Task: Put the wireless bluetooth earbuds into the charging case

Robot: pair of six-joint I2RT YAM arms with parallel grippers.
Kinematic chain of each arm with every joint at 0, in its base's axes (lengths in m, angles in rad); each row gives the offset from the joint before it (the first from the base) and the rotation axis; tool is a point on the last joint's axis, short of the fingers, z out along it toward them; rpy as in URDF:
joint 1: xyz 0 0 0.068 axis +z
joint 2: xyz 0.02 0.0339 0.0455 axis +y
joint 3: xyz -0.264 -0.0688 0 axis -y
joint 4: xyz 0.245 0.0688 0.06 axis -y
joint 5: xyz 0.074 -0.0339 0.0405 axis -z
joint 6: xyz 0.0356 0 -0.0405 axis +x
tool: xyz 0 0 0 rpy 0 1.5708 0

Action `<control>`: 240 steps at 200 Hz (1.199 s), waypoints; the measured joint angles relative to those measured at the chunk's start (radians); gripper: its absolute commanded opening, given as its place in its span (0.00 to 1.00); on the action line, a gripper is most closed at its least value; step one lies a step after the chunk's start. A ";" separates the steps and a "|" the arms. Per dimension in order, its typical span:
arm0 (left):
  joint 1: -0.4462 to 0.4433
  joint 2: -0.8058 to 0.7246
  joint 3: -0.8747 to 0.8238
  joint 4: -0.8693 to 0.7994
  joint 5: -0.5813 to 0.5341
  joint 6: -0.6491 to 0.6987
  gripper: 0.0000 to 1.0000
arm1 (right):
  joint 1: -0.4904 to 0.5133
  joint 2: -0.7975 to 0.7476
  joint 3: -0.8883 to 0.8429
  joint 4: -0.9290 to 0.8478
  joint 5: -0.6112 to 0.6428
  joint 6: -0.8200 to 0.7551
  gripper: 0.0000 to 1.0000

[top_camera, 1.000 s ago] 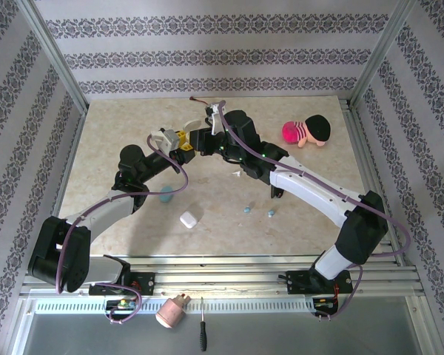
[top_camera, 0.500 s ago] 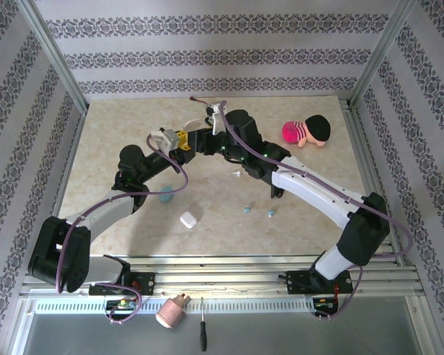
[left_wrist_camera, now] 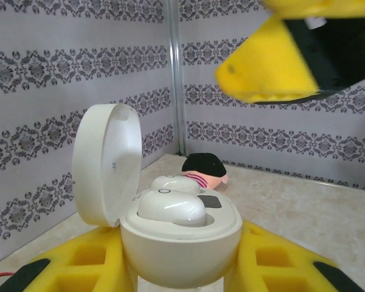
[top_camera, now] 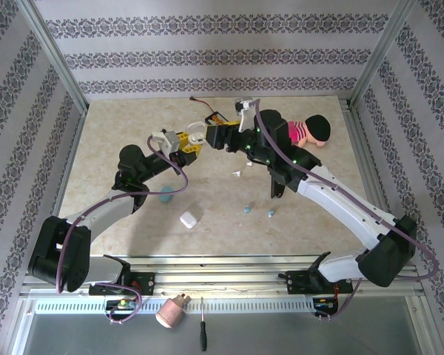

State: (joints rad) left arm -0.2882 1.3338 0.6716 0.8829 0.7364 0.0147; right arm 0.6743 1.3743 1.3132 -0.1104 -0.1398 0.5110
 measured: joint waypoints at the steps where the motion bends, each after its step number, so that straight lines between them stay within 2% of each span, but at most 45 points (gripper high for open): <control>1: 0.000 0.000 0.000 0.000 0.002 0.000 0.21 | -0.001 0.001 0.001 -0.001 -0.001 0.000 0.75; 61: 0.000 -0.001 0.000 -0.004 0.076 0.005 0.21 | -0.030 0.182 0.277 -0.200 -0.093 0.037 0.76; 82: 0.000 -0.003 0.000 -0.004 0.084 0.005 0.21 | -0.031 0.223 0.317 -0.242 -0.122 0.042 0.76; 143: 0.000 -0.007 0.000 -0.008 0.089 -0.008 0.21 | -0.036 0.240 0.303 -0.285 -0.166 0.064 0.76; 217: 0.000 -0.005 0.000 0.025 0.044 -0.023 0.21 | -0.039 0.115 0.146 -0.303 -0.176 0.067 0.76; 240: 0.000 -0.005 0.000 0.028 0.044 -0.024 0.21 | -0.064 0.067 0.082 -0.242 -0.212 0.116 0.76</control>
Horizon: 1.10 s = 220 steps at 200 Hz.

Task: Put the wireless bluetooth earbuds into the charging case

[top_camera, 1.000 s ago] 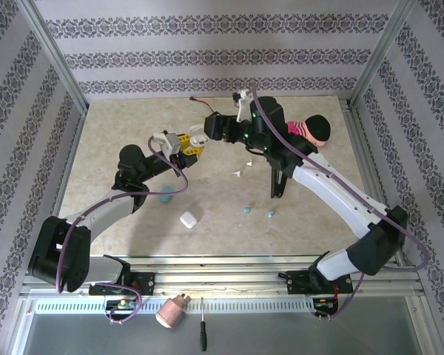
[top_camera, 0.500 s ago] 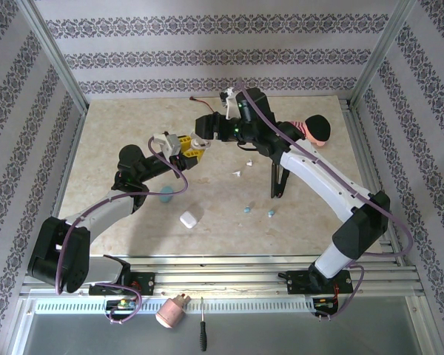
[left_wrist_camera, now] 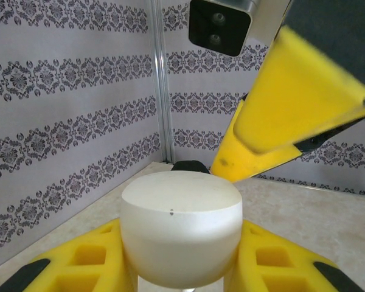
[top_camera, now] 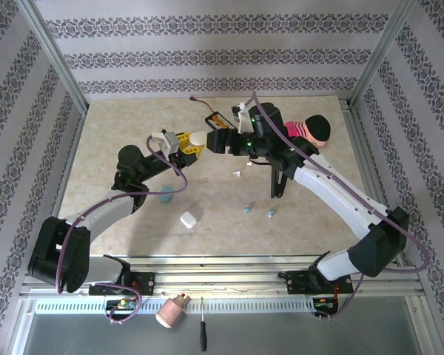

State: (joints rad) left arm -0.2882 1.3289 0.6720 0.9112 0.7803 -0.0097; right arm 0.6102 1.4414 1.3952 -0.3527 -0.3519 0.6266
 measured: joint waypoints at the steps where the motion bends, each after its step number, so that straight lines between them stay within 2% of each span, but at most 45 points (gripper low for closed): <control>1: 0.000 0.000 0.000 0.000 0.000 0.000 0.21 | -0.002 -0.001 -0.002 0.004 -0.002 0.002 0.76; 50: 0.000 0.000 0.002 0.003 -0.011 -0.021 0.21 | -0.089 -0.037 -0.195 0.329 -0.158 0.276 0.73; 120: 0.000 0.000 0.100 -0.006 -0.014 -0.042 0.21 | -0.058 -0.034 -0.307 0.624 -0.249 0.578 0.71; 220: 0.000 0.000 0.118 0.000 0.029 -0.101 0.21 | -0.050 -0.007 -0.346 0.843 -0.295 0.719 0.69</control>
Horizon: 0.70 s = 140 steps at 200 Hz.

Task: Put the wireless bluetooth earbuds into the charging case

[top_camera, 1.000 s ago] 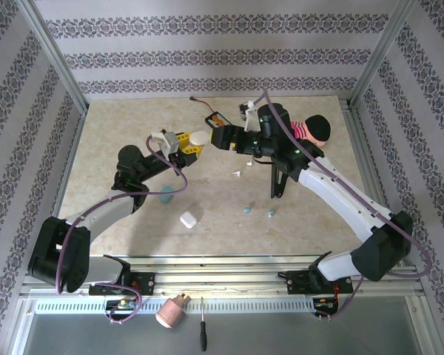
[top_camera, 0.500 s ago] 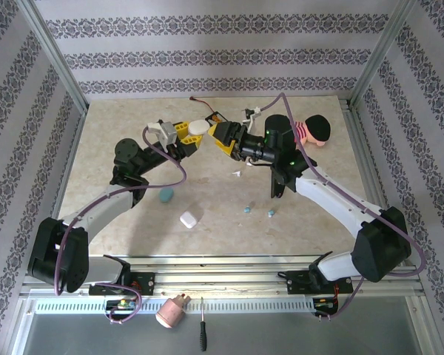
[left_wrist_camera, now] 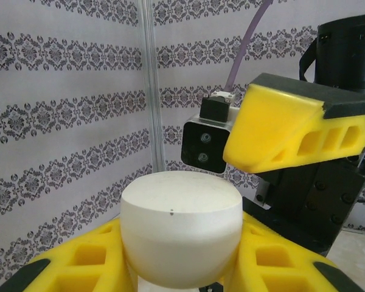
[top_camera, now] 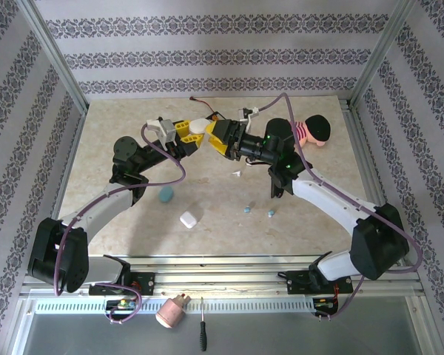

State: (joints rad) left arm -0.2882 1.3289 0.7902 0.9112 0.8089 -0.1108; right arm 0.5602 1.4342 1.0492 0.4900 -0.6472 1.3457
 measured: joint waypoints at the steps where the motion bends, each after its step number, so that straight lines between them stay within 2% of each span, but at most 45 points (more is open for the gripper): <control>1: 0.000 0.000 0.000 0.001 0.000 -0.001 0.21 | 0.000 0.002 0.000 0.004 -0.001 0.002 0.69; 29: 0.000 0.001 -0.005 0.019 -0.001 -0.016 0.21 | 0.000 0.031 0.004 0.048 -0.021 0.031 0.65; 87: 0.000 0.021 -0.012 0.058 0.008 -0.039 0.21 | 0.000 0.048 0.015 0.102 -0.033 0.068 0.42; 124: 0.000 0.032 -0.012 0.066 0.026 -0.052 0.21 | 0.000 0.065 0.024 0.118 -0.040 0.078 0.42; 140: 0.000 0.034 -0.012 0.067 0.028 -0.055 0.21 | 0.000 0.077 0.030 0.136 -0.045 0.089 0.37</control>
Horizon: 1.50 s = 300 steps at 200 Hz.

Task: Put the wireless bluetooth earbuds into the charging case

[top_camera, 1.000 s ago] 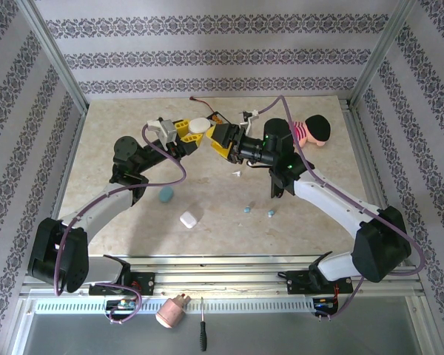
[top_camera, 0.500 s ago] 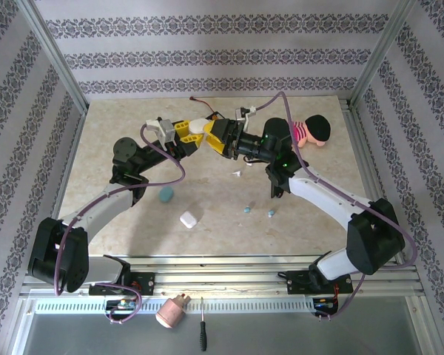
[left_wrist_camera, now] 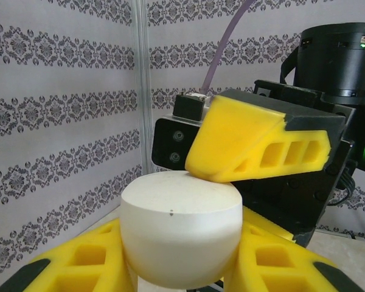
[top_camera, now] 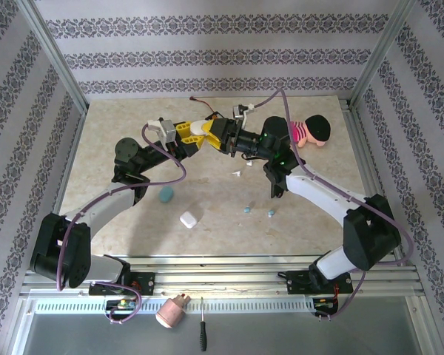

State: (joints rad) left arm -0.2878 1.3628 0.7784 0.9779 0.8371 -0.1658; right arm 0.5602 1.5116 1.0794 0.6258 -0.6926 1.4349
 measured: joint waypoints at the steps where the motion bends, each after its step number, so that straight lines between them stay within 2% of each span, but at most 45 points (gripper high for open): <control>1: 0.000 0.000 0.000 0.000 0.000 0.000 0.21 | 0.000 0.000 0.000 0.000 -0.001 0.000 0.36; 29: 0.000 0.002 0.000 0.002 -0.003 0.000 0.23 | -0.002 0.003 0.002 0.012 -0.006 0.018 0.26; 55: 0.001 0.002 0.000 0.002 -0.006 0.000 0.32 | -0.002 0.003 0.005 0.006 -0.006 0.021 0.24; 78: 0.001 0.000 -0.006 -0.008 -0.010 0.028 0.62 | -0.002 0.003 0.017 -0.042 -0.004 -0.023 0.24; 91: -0.002 -0.013 -0.011 -0.041 -0.004 0.057 0.76 | -0.007 0.003 0.018 -0.078 0.004 -0.049 0.24; 134: -0.006 -0.097 -0.057 -0.150 -0.031 0.137 1.00 | -0.043 0.013 0.017 -0.157 0.042 -0.132 0.23; 170: -0.006 -0.171 -0.126 -0.272 -0.126 0.185 0.99 | -0.073 0.080 0.027 -0.291 0.130 -0.273 0.22; 213: -0.006 -0.280 -0.178 -0.461 -0.270 0.222 0.99 | -0.083 0.258 0.112 -0.465 0.233 -0.443 0.22; 266: -0.006 -0.317 -0.180 -0.656 -0.449 0.228 0.99 | -0.071 0.539 0.283 -0.523 0.259 -0.507 0.22; 300: -0.006 -0.317 -0.181 -0.758 -0.533 0.229 0.99 | -0.053 0.664 0.397 -0.541 0.262 -0.518 0.22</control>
State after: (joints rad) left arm -0.2935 1.0462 0.5976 0.2199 0.3038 0.0635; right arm 0.5072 2.1754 1.4765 0.0853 -0.4309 0.9169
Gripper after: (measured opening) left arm 0.994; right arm 0.221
